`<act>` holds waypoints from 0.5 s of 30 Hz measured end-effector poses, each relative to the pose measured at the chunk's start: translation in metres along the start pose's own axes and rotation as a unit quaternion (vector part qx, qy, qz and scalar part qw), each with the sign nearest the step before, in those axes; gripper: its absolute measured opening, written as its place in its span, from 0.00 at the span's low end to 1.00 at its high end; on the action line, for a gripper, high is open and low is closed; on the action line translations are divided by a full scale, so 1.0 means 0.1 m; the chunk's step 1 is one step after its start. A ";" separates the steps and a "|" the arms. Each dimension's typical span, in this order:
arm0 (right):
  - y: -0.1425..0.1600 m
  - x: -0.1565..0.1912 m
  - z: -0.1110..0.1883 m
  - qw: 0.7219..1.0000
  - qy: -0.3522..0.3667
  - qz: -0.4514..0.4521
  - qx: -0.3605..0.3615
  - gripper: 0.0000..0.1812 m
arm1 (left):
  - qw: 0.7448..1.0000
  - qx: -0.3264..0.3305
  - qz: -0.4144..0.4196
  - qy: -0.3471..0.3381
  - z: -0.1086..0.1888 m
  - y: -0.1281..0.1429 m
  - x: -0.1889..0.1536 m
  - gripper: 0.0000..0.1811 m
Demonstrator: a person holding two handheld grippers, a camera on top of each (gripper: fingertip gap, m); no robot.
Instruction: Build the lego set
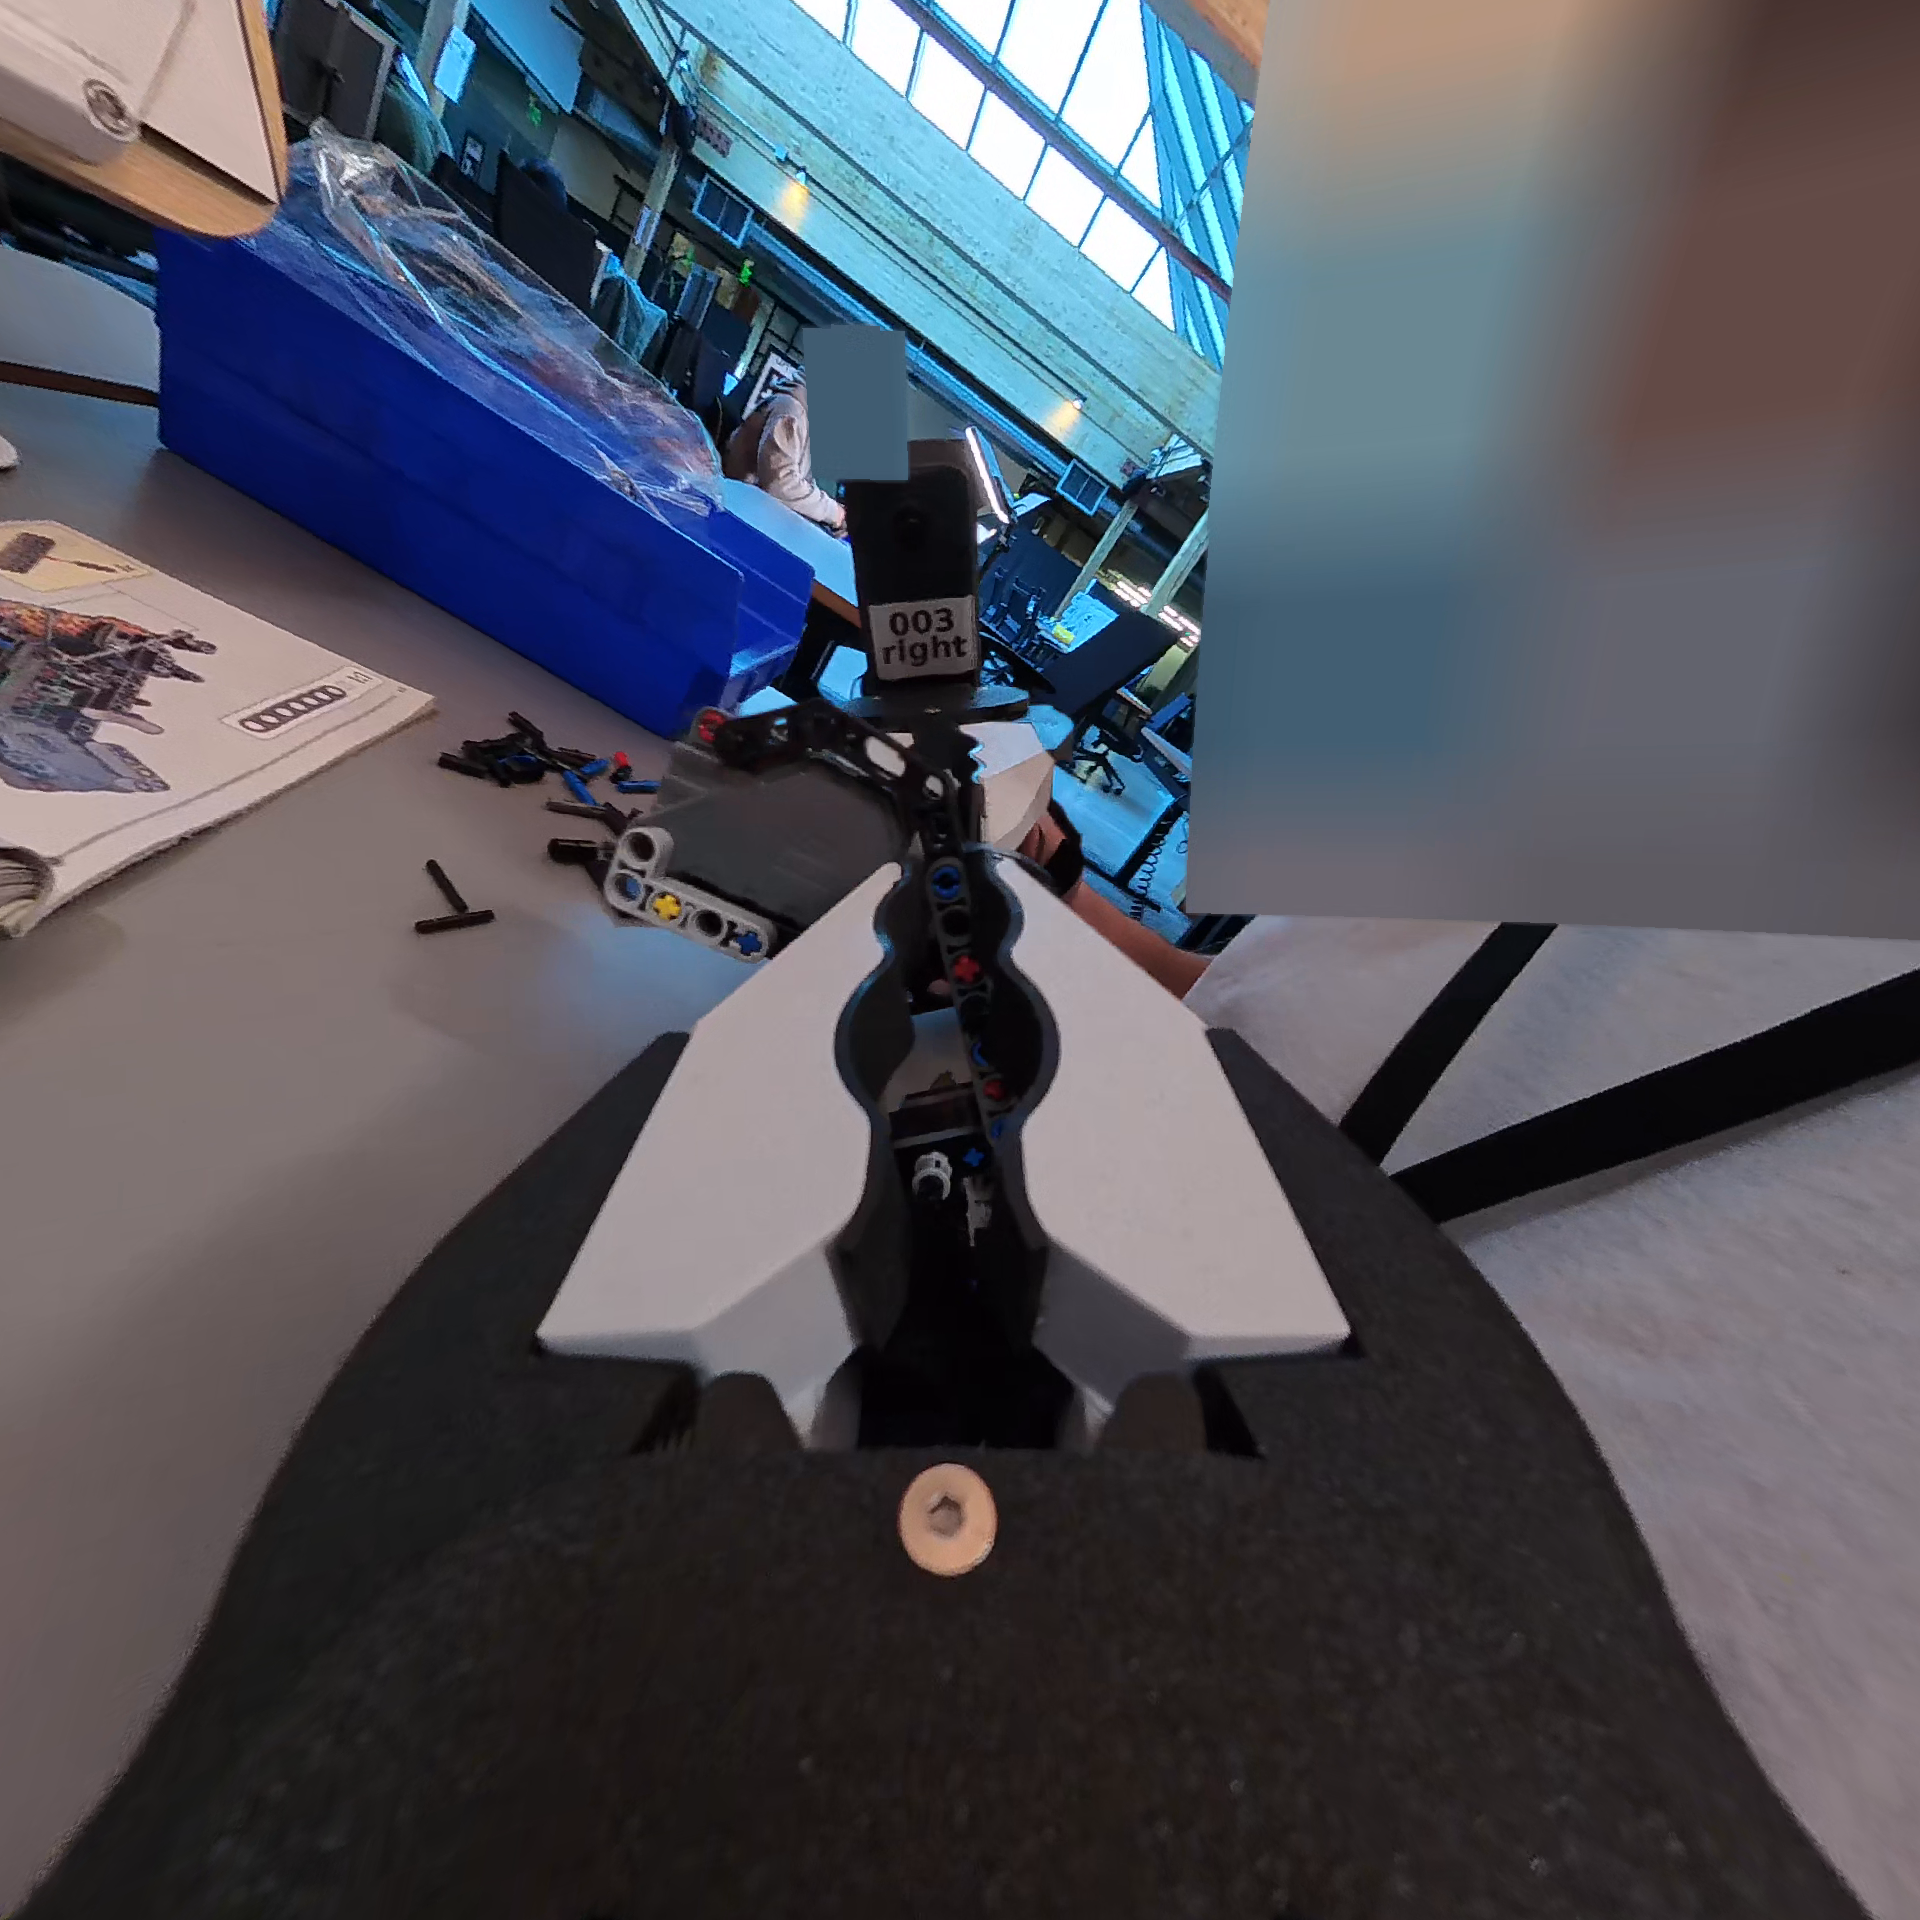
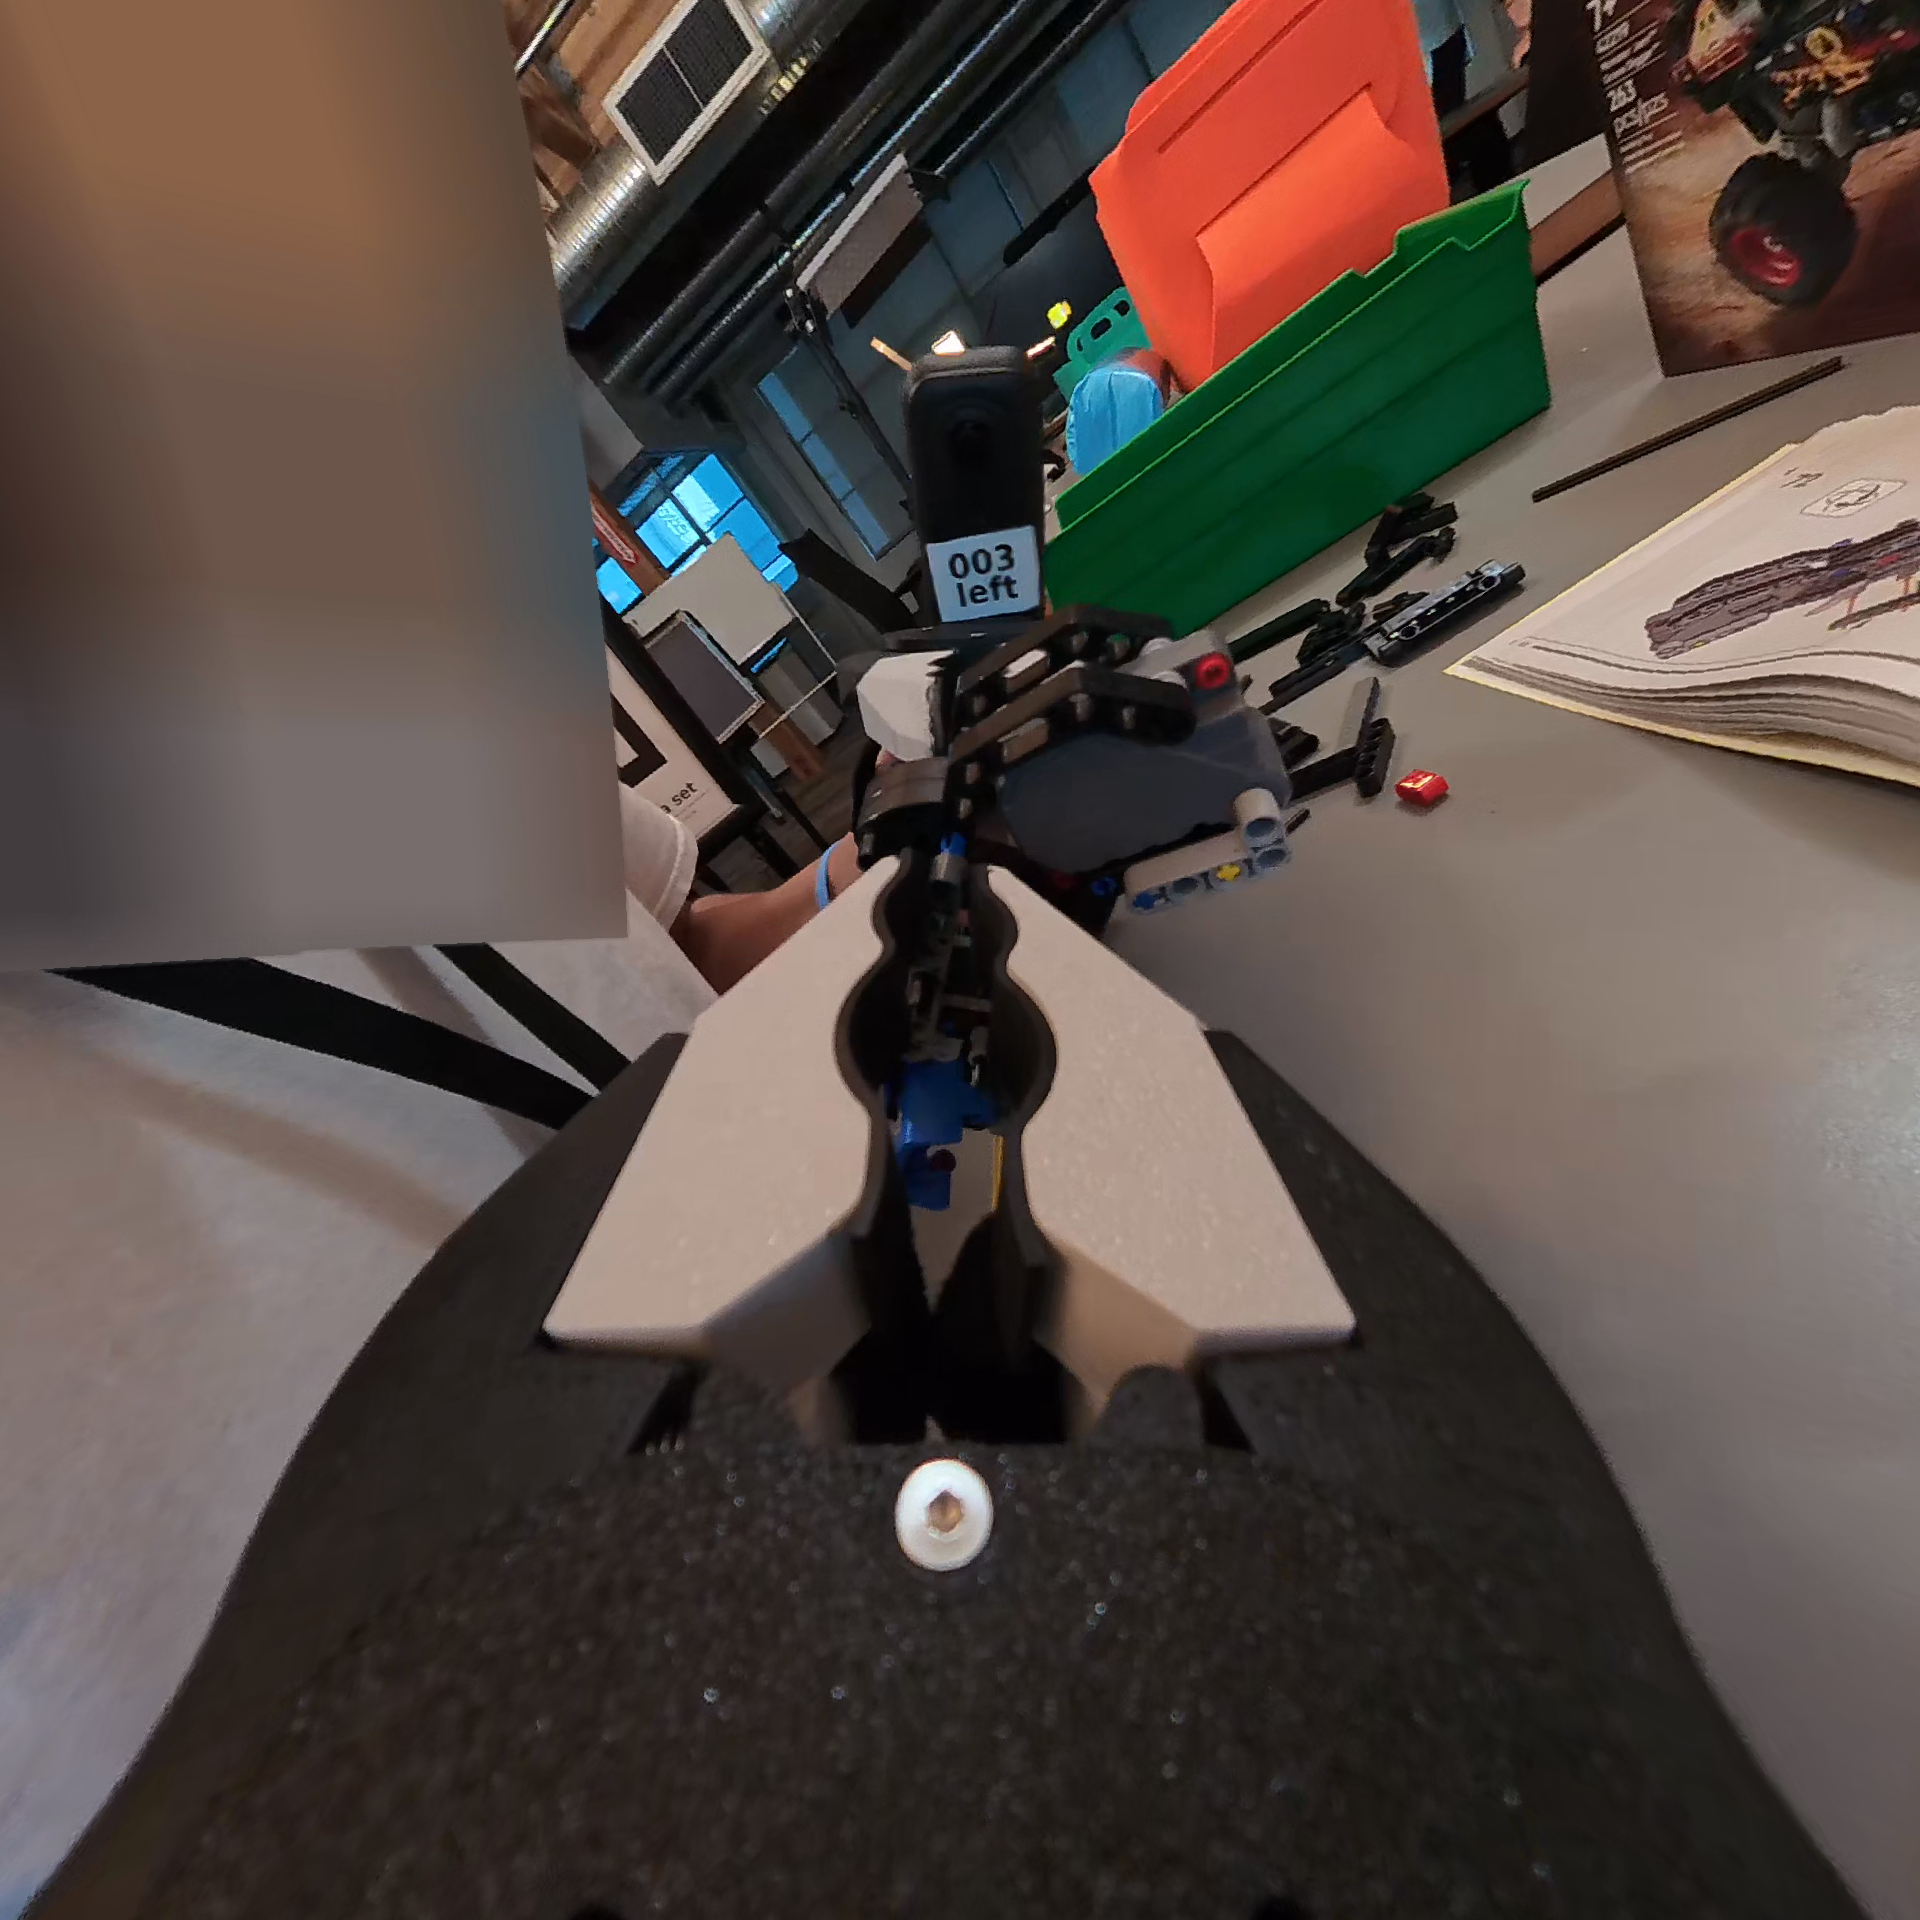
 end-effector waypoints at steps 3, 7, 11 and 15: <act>0.03 0.02 -0.01 1.000 -0.003 0.006 0.008 0.04 | 1.000 0.005 0.006 0.008 -0.04 0.02 0.01 0.03; 0.01 -0.02 -0.01 1.000 0.012 -0.001 0.001 0.04 | 1.000 0.001 0.015 0.004 -0.04 0.00 0.06 0.03; -0.01 -0.10 0.00 0.999 0.022 -0.036 0.002 0.06 | 1.000 -0.002 0.028 -0.005 -0.02 0.00 0.13 0.03; 0.05 -0.10 0.03 0.999 0.037 -0.014 0.014 0.10 | 0.998 -0.026 0.044 -0.025 0.08 -0.02 0.21 0.03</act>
Point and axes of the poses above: each gripper's, where its closed fingertips meet, z back along the fingers, y out of its underside, x = y × z across the jaws, the point moved 3 cm from there along z, back along the fingers, and after that the axes turned 14 degrees about y, right-handed, at the moved point
